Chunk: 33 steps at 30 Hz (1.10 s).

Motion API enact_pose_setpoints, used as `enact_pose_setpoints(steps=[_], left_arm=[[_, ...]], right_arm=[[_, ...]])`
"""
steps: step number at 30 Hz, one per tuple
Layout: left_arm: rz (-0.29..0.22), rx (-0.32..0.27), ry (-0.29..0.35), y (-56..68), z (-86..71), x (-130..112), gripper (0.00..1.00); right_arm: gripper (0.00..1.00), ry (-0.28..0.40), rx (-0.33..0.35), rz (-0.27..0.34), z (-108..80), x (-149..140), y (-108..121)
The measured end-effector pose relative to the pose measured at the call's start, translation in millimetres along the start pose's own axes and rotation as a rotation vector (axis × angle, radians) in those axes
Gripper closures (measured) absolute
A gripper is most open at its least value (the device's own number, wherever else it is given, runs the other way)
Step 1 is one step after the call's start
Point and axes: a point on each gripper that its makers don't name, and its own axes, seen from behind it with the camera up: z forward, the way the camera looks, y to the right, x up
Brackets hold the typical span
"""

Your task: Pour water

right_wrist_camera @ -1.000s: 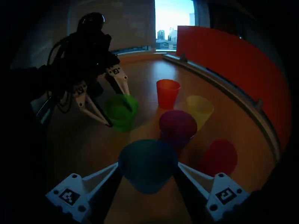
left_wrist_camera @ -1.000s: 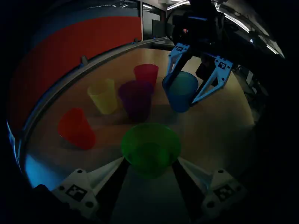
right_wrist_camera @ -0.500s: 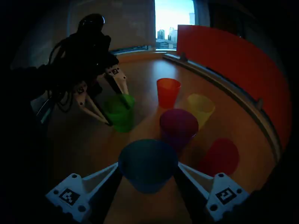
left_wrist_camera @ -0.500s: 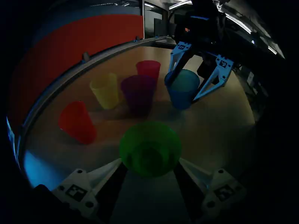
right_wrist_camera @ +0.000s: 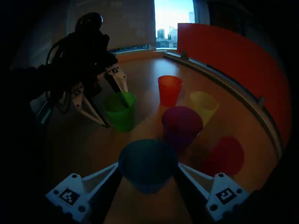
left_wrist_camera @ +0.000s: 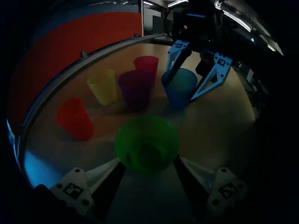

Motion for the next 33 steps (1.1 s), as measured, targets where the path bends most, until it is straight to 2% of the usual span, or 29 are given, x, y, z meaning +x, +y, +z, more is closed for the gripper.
enact_pose_setpoints(steps=[11, 22, 29, 33], left_arm=[[-0.031, 0.003, 0.007, 0.7, -5.3, -4.4, 0.15], [-0.033, 0.014, 0.002, 4.2, -10.2, -9.9, 0.14], [-0.040, 0.024, -0.002, 4.5, -14.3, -12.7, 0.13], [-0.047, 0.039, -0.001, 3.1, -18.8, -16.3, 0.13]], right_arm=[[0.10, 0.005, 0.000, 0.015, -2.4, -5.9, -0.8], [0.09, -0.003, -0.018, 0.021, -5.8, -18.0, -0.9], [0.02, -0.016, -0.034, 0.024, -9.9, -27.3, -0.7], [0.01, -0.015, -0.041, 0.042, -15.4, -33.9, -2.6]])
